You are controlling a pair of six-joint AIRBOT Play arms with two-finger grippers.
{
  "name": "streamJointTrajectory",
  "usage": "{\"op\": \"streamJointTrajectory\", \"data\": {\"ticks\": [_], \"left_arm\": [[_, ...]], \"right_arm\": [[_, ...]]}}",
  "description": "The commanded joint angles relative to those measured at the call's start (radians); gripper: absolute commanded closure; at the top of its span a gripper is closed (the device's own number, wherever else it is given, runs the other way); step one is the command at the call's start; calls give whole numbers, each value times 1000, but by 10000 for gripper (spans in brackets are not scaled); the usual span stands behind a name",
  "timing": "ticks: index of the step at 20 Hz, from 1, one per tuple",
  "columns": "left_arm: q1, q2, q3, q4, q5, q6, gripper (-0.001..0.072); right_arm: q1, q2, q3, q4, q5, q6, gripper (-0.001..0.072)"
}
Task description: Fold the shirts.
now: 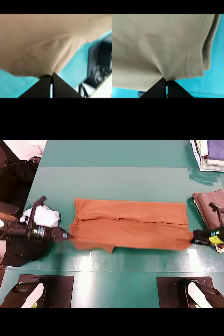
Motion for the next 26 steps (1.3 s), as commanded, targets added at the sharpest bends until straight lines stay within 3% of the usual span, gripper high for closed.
{"op": "streamJointTrajectory", "data": {"ticks": [1,3,8,13,14,15,16,17,21,22,24,26], "left_arm": [[1,-142,147,-14,112,60,681],[1,-271,214,-18,149,104,681],[1,-558,354,-38,237,109,680],[1,-687,432,-52,326,117,679],[1,-692,439,-54,354,116,593],[1,-690,441,-67,386,113,257],[1,-690,450,-80,397,102,99],[1,-690,470,-80,393,95,95],[1,-690,557,-81,200,98,97],[1,-689,558,-80,164,98,134],[1,-689,558,-77,111,123,645],[-13,-689,558,-73,106,132,671]], "right_arm": [[23,-146,138,-12,-43,7,695],[56,-259,217,-11,-56,7,695],[118,-481,402,-9,-93,8,695],[127,-659,594,35,-105,35,693],[113,-686,625,87,-127,35,664],[98,-710,652,154,-167,34,454],[75,-731,678,231,-206,34,221],[50,-748,700,299,-230,28,200],[-43,-743,715,345,-102,-80,203],[-74,-742,715,346,-38,-107,203],[-135,-744,715,341,40,-145,204],[-186,-744,715,304,50,-150,204]]}}
